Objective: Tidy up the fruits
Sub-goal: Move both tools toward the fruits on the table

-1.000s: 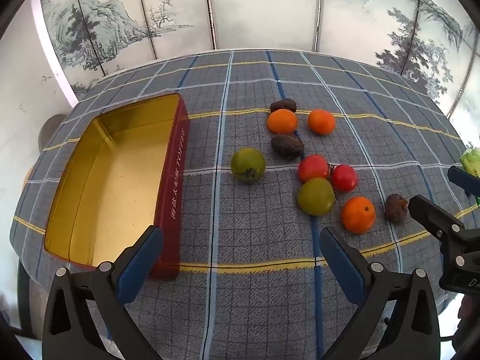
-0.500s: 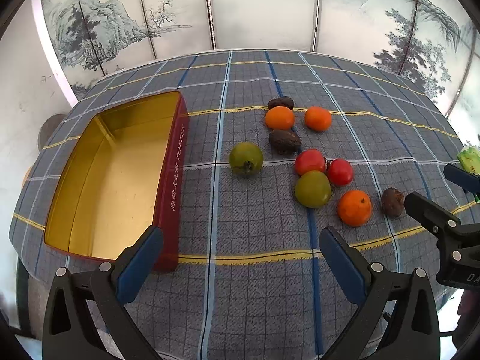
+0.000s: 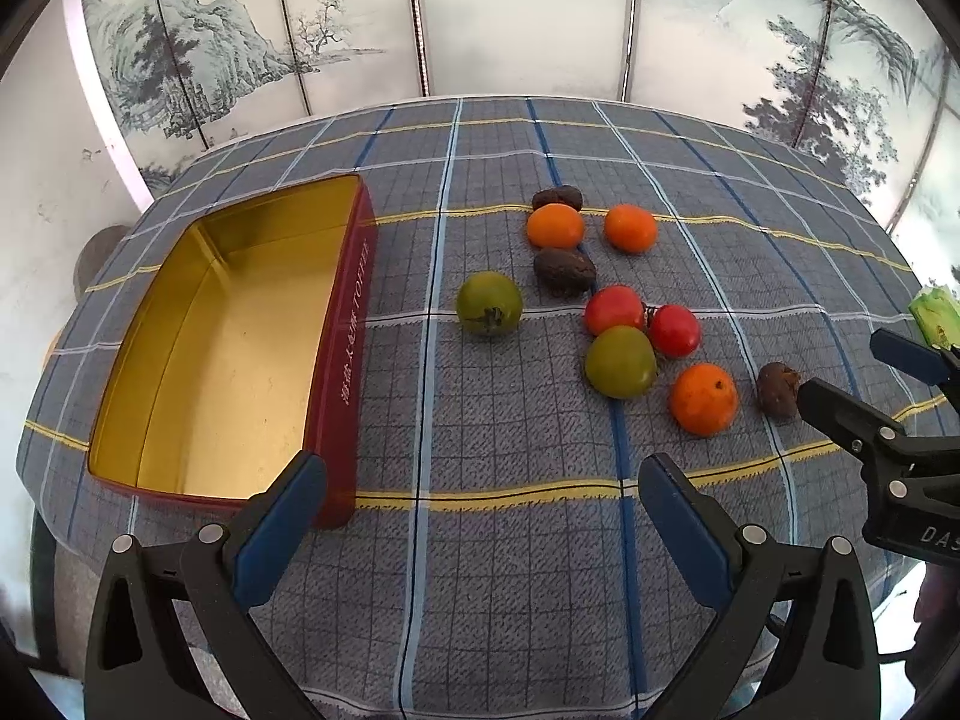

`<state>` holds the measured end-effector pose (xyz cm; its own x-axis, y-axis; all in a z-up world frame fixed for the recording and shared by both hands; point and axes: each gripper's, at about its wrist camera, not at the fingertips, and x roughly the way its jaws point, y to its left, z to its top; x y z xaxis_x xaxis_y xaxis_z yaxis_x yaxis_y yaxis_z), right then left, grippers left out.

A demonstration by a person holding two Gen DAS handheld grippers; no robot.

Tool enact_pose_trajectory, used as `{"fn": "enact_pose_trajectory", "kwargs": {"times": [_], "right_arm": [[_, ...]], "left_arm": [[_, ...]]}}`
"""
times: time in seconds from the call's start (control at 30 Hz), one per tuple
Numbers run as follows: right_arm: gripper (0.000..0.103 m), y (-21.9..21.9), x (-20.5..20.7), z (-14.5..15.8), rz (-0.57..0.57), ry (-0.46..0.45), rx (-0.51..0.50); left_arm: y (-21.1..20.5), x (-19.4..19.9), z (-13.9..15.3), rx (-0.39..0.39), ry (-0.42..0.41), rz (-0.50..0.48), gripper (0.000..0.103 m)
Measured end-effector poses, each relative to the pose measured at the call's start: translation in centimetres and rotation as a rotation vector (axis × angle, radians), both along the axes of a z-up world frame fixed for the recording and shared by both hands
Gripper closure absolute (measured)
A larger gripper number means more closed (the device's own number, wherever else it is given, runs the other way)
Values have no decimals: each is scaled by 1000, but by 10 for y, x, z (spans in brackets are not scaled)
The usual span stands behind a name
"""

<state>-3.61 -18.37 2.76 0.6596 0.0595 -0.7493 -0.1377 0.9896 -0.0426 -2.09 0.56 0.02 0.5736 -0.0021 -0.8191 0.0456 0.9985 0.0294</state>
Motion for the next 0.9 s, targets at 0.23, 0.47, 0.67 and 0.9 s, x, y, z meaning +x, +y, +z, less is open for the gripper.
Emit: {"fn": "enact_pose_trajectory", "kwargs": {"times": [0.23,0.47,0.67,0.9], "right_arm": [[16,-1,0,-7,5,28,-6],[16,-1,3,-13,5,43,-9],[21,-2,5,-18,10,54,-9],[32,-6,8,-25,8,82,2]], "left_arm": [[-2,2,-2,-8,18,-13,0],[-6,4,-4,3,24,-16,0],[-11,5,-7,13,34,-24,0],[-10,6,-8,20,35,-20,1]]}}
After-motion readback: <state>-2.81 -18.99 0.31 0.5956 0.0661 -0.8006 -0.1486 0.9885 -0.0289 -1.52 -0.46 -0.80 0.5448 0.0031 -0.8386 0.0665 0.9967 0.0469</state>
